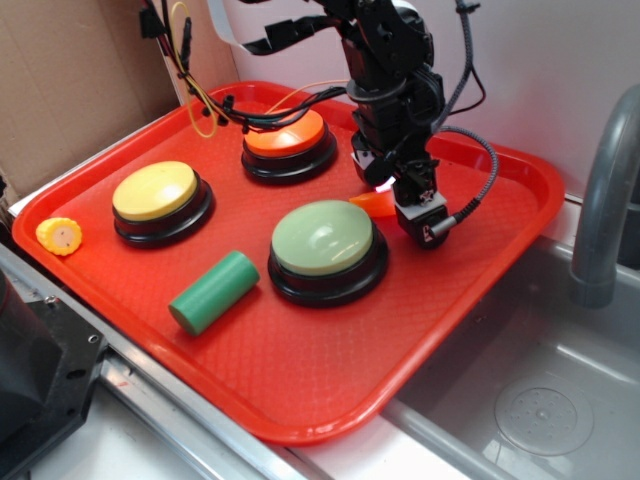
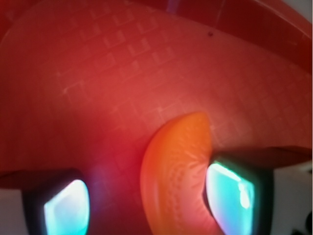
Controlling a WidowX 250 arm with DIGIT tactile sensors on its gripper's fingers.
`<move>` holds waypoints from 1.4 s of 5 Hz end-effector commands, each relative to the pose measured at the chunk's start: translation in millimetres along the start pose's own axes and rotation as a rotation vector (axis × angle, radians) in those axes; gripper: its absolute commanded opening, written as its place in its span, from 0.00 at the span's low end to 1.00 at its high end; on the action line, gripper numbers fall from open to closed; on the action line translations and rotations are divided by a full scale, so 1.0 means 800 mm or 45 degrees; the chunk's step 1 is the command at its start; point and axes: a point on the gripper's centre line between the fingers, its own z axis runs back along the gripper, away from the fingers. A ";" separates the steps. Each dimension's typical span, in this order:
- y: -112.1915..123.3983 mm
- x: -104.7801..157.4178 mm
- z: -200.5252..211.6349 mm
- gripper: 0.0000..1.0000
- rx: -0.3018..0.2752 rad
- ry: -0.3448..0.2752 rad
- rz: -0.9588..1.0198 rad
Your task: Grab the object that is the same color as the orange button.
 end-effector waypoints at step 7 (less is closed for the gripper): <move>0.019 0.011 0.111 0.00 -0.001 -0.115 0.260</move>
